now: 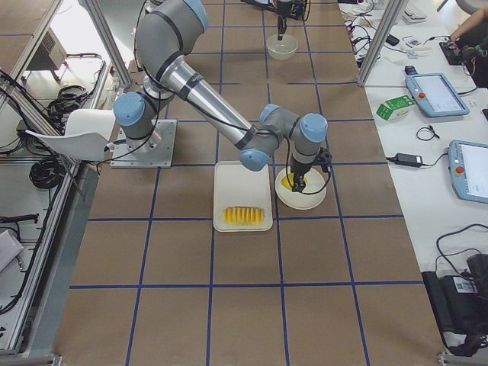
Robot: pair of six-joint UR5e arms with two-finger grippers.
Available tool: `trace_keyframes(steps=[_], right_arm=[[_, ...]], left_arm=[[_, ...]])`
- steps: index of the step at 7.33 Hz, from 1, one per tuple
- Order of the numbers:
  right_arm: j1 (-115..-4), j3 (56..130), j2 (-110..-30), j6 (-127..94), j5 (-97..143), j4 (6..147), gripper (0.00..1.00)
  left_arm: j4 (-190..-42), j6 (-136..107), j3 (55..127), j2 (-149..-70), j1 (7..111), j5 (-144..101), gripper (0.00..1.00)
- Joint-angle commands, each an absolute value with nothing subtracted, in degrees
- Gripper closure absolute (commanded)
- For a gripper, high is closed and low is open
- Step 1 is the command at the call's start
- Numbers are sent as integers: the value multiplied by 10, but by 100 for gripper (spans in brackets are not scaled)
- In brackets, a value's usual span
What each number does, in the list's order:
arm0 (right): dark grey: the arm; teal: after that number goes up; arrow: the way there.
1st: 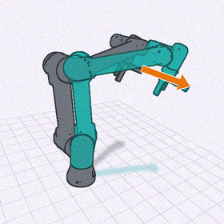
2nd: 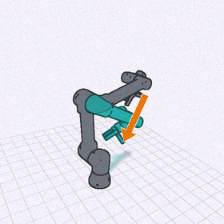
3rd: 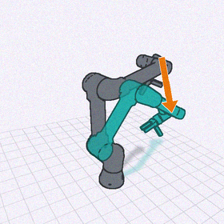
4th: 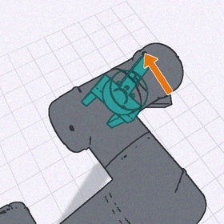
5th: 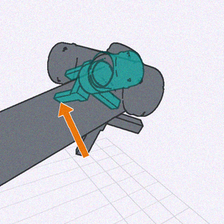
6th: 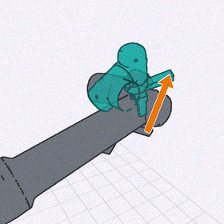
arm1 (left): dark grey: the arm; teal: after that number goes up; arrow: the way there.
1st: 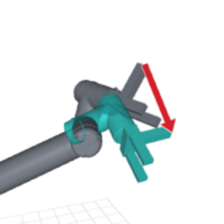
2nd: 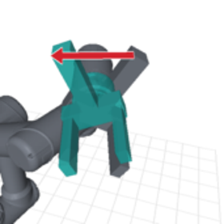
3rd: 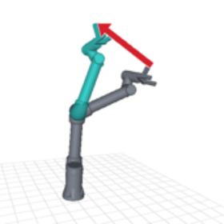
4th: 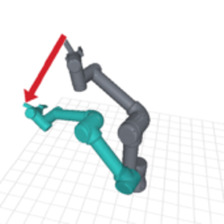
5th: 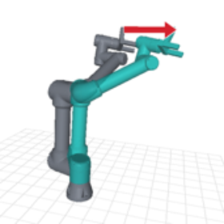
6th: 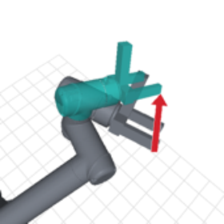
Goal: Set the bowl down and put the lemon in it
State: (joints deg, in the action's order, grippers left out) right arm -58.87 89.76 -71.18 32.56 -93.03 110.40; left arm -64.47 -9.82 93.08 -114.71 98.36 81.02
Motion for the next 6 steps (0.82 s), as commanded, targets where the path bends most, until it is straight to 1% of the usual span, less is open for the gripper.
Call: trace_keyframes(steps=[1, 2, 3, 5, 6], right_arm=[[-626, 897, -792, 265, -931, 1008, 70], [-661, 897, -815, 227, -931, 996, 72], [-705, 897, -824, 148, -931, 995, 76], [-815, 896, -827, 44, -928, 999, 75], [-868, 896, -825, -27, -929, 1004, 75]], left_arm=[[-613, -120, 954, -1151, 1011, 809, 100], [-593, -123, 971, -1155, 1012, 809, 100], [-589, -124, 982, -1157, 1012, 809, 100], [-586, -125, 983, -1165, 1014, 807, 100], [-586, -127, 983, -1165, 1014, 795, 81]])
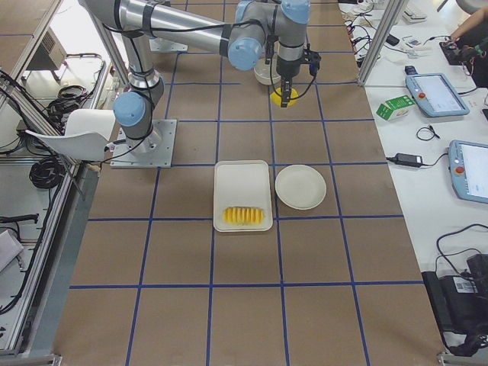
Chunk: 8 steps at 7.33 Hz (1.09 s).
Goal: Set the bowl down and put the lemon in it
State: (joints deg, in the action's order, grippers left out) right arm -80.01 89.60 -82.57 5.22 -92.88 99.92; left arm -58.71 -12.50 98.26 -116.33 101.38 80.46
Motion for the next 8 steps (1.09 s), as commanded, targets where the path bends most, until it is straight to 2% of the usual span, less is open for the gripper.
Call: trace_keyframes(steps=[1, 3, 5, 7, 8], right_arm=[[-902, 896, -820, -95, -927, 1003, 75], [-945, 897, -812, -111, -897, 1007, 75], [-959, 897, -796, -109, -896, 1006, 75], [-1052, 897, -721, -159, -897, 1110, 75], [-1095, 897, -677, -234, -901, 1139, 75]], left_arm=[[-587, -127, 977, -1165, 1014, 778, 1], [-600, -120, 950, -1144, 995, 789, 0], [-739, -71, 862, -1115, 952, 853, 0], [-843, -28, 793, -1084, 936, 909, 0], [-876, -23, 795, -1066, 927, 911, 0]])
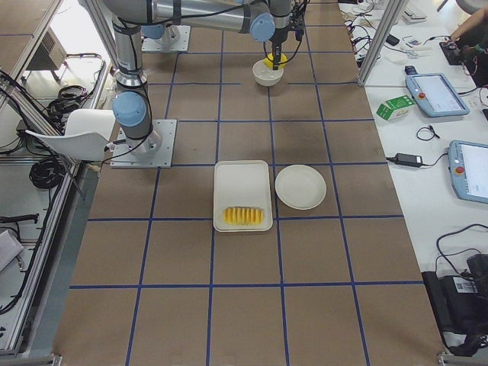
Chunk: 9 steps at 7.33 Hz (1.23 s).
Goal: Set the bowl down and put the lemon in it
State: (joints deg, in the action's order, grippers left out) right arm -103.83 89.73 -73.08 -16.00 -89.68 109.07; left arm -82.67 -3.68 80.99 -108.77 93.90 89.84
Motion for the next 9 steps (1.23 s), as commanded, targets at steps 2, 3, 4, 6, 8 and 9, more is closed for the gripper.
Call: trace_keyframes(steps=[2, 3, 4, 6, 8, 9], right_arm=[[-1119, 898, -630, -257, -893, 1195, 75], [-1135, 902, -608, -256, -900, 1214, 75], [-1136, 901, -593, -252, -901, 1222, 75], [-1137, 903, -562, -251, -900, 1259, 74], [-1137, 904, -559, -250, -903, 1261, 43], [-1139, 904, -563, -249, -910, 1258, 0]], left_arm=[[-907, -23, 793, -1024, 913, 908, 0], [-944, -28, 804, -1007, 913, 907, 0], [-946, -28, 811, -993, 903, 908, 0], [-945, -28, 825, -979, 895, 899, 0], [-940, -23, 831, -968, 882, 902, 0], [-940, -23, 831, -962, 882, 900, 0]])
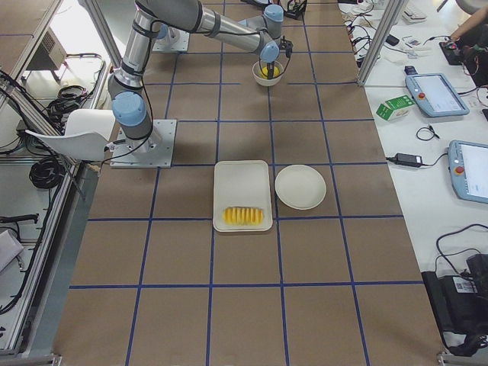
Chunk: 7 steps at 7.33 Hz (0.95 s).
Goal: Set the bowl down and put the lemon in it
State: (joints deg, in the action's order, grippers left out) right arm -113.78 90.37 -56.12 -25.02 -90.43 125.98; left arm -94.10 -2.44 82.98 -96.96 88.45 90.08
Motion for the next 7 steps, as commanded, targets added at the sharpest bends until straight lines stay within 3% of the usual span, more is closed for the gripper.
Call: trace_keyframes(steps=[1, 4, 7], right_arm=[[-1140, 903, -572, -250, -913, 1253, 0], [-1125, 895, -708, -249, -919, 1132, 0], [-1036, 895, -855, -158, -913, 975, 0]], left_arm=[[-940, -25, 831, -962, 882, 899, 0], [-940, -30, 831, -962, 886, 898, 0], [-940, -31, 831, -962, 891, 897, 0]])
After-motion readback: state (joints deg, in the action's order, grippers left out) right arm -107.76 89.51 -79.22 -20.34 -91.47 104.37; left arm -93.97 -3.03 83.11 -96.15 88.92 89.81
